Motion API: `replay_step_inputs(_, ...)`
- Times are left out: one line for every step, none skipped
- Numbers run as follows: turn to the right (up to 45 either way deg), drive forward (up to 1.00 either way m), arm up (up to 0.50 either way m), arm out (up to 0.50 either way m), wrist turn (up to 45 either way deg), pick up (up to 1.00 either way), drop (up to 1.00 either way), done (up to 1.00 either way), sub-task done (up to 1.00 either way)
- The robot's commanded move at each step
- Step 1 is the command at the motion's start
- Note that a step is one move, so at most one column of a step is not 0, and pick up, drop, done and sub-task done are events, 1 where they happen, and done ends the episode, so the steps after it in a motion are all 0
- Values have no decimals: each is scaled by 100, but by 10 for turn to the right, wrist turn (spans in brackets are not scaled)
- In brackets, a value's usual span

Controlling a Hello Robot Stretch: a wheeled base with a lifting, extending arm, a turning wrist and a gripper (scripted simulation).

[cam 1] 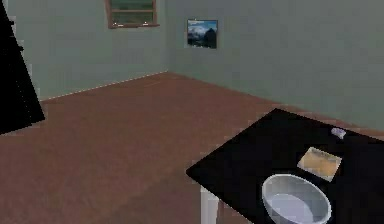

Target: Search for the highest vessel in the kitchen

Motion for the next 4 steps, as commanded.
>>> replay_step_inputs(450, 0, 0, 0, 0, 0, 0, 0, 0)
replay_step_inputs(450, 0, 0, 0, 0, 0, 0, 0, 0)
replay_step_inputs(420, 0, 0, 0, 0, 0, 0, 0, 0)
replay_step_inputs(0, 100, 0, 0, 0, 0, 0, 0, 0)
